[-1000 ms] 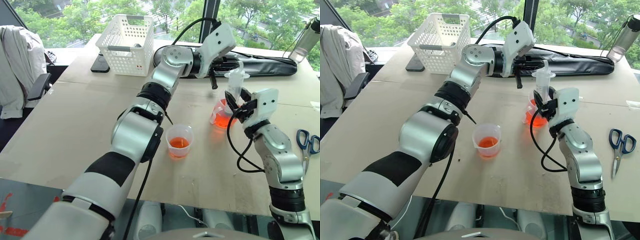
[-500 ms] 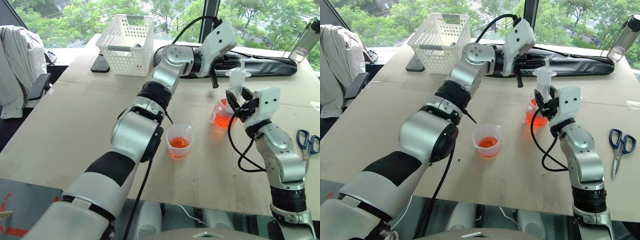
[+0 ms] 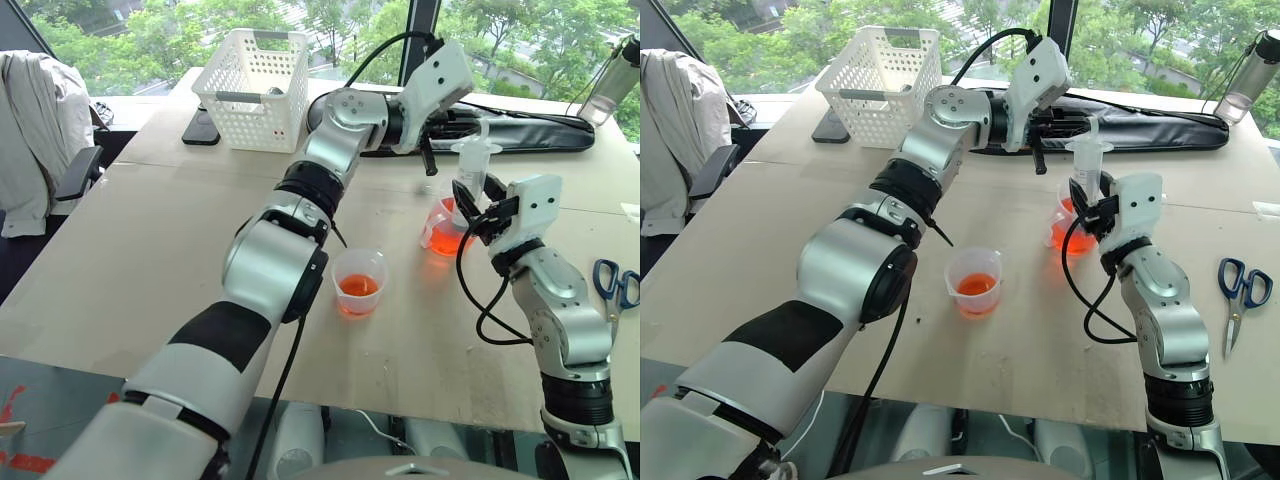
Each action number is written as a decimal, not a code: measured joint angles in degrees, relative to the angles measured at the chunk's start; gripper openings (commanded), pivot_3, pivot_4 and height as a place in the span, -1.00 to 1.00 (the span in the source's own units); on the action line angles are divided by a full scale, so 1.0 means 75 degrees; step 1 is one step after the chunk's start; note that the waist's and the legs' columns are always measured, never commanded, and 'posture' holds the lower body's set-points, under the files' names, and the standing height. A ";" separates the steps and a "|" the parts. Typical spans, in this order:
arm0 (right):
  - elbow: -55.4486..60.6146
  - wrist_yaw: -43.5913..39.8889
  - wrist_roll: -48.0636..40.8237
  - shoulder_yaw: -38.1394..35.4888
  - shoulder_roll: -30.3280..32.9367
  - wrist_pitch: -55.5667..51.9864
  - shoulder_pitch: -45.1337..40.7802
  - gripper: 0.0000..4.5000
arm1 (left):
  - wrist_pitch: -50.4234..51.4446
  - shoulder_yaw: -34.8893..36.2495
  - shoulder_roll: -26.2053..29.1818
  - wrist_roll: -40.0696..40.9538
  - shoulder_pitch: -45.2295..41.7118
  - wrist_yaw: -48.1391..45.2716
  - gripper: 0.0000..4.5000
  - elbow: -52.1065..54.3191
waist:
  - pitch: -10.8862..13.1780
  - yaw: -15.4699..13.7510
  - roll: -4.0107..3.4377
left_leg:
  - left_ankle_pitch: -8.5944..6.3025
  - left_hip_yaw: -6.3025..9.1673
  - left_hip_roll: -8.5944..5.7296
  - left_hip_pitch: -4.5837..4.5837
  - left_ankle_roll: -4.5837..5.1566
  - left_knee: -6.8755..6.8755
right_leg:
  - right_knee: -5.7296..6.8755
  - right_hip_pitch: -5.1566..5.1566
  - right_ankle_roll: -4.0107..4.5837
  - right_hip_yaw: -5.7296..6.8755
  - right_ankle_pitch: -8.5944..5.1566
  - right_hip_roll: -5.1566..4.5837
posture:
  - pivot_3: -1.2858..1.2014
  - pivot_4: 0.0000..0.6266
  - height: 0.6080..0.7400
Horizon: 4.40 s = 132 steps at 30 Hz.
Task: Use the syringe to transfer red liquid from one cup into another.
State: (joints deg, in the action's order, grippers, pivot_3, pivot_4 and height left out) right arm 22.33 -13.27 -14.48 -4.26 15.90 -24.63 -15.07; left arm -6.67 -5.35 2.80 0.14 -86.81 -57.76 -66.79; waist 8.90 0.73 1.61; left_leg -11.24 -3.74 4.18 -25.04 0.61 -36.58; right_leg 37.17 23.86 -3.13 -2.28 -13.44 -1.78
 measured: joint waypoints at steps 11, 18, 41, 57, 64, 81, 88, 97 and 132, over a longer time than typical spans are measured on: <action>0.0032 0.0008 0.0001 -0.0002 -0.0002 0.0001 0.0018 -0.29 | 0.0000 0.0044 0.0000 0.0000 -0.0029 0.0000 -1.00 -0.0035 | 0.0000 -0.0001 0.0000 | 0.0000 0.0001 0.0000 0.0000 0.0000 0.0000 | 0.0000 0.0000 0.0000 0.0000 0.0000 0.0000 | 0.03 -0.52 0.75; 0.0052 0.0013 0.0006 -0.0001 -0.0010 0.0002 0.0045 -0.29 | -0.0001 0.0044 0.0000 0.0000 -0.0033 0.0000 -1.00 -0.0042 | 0.0000 -0.0003 0.0000 | 0.0000 0.0001 0.0000 0.0000 0.0000 0.0000 | 0.0001 0.0000 0.0000 0.0000 0.0000 0.0000 | 0.03 -0.52 0.75; 0.0049 0.0024 0.0040 -0.0004 -0.0119 0.0131 0.0178 -0.29 | -0.0052 0.0155 0.0017 0.0007 -0.0360 0.0197 -1.00 -0.0342 | 0.0000 -0.0010 0.0000 | 0.0000 0.0003 -0.0001 0.0000 0.0000 0.0000 | 0.0001 0.0000 0.0000 0.0003 0.0000 0.0000 | 0.03 -0.52 0.75; 0.0009 0.0141 -0.0021 -0.0115 -0.0464 0.0508 0.0176 -0.32 | 0.4051 0.1041 0.0979 0.1668 0.1129 -0.0792 0.66 0.2555 | 0.0000 0.0036 -0.0001 | 0.0000 0.0010 0.0000 0.0018 0.0000 -0.0027 | 0.0073 0.0000 0.0000 0.0002 -0.0001 0.0000 | 0.03 -0.52 0.75; 0.0010 0.0171 -0.0020 -0.0115 -0.0529 0.0600 0.0174 -0.32 | 0.6109 0.1072 0.1009 0.2444 0.2501 -0.0251 0.66 0.4914 | -0.0001 0.0015 -0.0003 | 0.0000 0.0010 0.0001 0.0015 -0.0001 -0.0043 | 0.0076 -0.0005 0.0000 -0.0001 0.0000 -0.0002 | 0.03 -0.52 0.75; 0.0009 0.0157 -0.0288 -0.0192 -0.0651 0.0993 -0.0290 -0.32 | 0.6985 0.1176 0.1109 0.3267 0.3575 0.1347 0.66 0.7020 | -0.0003 0.0006 -0.0004 | 0.0000 0.0009 0.0001 0.0025 -0.0001 -0.0052 | 0.0085 -0.0010 0.0000 -0.0003 0.0000 -0.0001 | 0.03 -0.52 0.75; -0.0291 0.0145 0.0076 -0.0438 -0.0121 0.1298 -0.0494 -0.32 | 0.6945 0.1307 0.1088 0.3459 0.3912 0.1919 0.66 0.7235 | -0.0003 0.0003 -0.0004 | 0.0000 0.0007 0.0000 0.0024 -0.0001 -0.0052 | 0.0082 -0.0011 0.0001 -0.0004 0.0000 -0.0002 | 0.03 -0.52 0.75; -0.0451 0.0380 -0.0777 -0.1000 -0.0546 0.0973 -0.0774 -0.32 | 0.6739 0.1244 0.1127 0.3460 0.4152 0.2219 0.66 0.7478 | -0.0003 0.0015 -0.0004 | 0.0000 0.0007 0.0001 0.0027 -0.0001 -0.0049 | 0.0083 -0.0011 0.0001 -0.0005 0.0000 -0.0001 | 0.03 -0.52 0.75; -0.0630 -0.3683 -0.2795 0.1721 -0.0417 0.0839 -0.0134 -0.33 | 0.8517 0.1985 0.3947 0.5569 0.4828 0.1468 0.66 0.9660 | -0.0001 0.0042 -0.0003 | 0.0000 0.0019 0.0005 0.0035 -0.0001 -0.0038 | 0.0071 -0.0020 0.0002 0.0012 -0.0002 -0.0002 | 0.03 -0.52 0.75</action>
State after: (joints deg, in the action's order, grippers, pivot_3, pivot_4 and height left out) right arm 17.60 -40.89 -35.44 8.64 12.77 -18.33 -16.07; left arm 57.21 9.53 32.40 41.91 -50.60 -46.76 5.66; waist 8.90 1.05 1.59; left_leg -11.24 -3.59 4.22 -24.78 0.60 -36.86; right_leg 37.70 23.71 -3.11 -2.19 -13.46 -1.80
